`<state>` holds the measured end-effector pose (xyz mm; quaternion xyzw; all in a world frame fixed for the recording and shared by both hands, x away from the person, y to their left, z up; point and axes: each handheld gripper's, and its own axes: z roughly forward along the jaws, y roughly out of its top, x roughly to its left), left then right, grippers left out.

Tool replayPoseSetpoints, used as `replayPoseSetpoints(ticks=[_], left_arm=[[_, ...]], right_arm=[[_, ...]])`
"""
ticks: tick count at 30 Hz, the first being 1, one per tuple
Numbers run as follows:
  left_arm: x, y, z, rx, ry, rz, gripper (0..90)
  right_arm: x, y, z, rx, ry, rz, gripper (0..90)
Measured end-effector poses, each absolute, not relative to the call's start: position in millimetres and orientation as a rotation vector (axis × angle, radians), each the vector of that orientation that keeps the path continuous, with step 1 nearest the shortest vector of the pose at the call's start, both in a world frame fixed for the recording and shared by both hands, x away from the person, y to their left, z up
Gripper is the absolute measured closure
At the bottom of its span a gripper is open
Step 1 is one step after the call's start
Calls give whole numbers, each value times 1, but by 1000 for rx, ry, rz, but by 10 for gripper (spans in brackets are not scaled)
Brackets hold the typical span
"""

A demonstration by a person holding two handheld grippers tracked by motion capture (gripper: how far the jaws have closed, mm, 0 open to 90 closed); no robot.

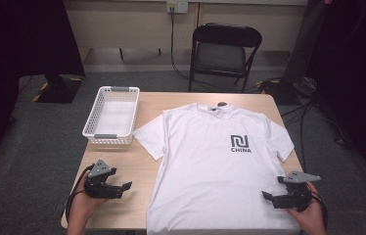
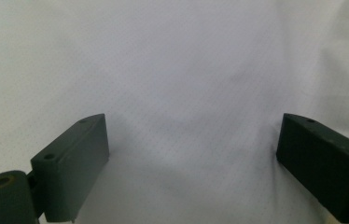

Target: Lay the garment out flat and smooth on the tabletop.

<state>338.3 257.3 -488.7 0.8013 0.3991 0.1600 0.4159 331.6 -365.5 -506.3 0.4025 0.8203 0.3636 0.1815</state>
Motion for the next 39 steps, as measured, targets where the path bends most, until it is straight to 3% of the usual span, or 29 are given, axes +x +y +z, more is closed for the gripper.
replayPoseSetpoints(ticks=[39], left_arm=[[337,270,-496,2039,1044,436,141]], right_arm=[[332,-366,-506,1135,2316,1026,74]])
